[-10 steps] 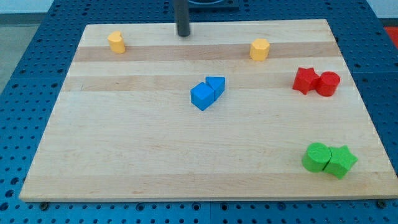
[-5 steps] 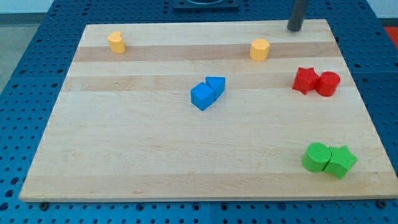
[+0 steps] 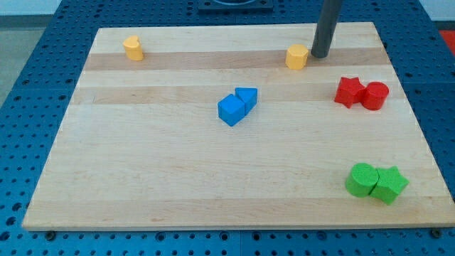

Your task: Move the yellow hexagon to the top center of the board

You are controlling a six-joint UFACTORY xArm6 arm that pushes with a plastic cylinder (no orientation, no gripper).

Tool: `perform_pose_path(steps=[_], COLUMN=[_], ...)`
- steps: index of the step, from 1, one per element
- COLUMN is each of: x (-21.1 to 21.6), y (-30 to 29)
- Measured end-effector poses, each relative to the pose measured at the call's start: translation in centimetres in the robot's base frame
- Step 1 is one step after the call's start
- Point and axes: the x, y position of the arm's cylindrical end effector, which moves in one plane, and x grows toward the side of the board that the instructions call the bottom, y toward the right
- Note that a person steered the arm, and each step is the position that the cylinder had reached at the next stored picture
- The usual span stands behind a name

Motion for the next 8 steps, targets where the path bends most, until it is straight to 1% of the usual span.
perform_pose_path(steps=[3, 4, 5, 7, 8], x=[0.1, 0.0, 1.3, 4.0, 4.1], y=[-4.2, -2.2, -1.4, -1.6, -2.6])
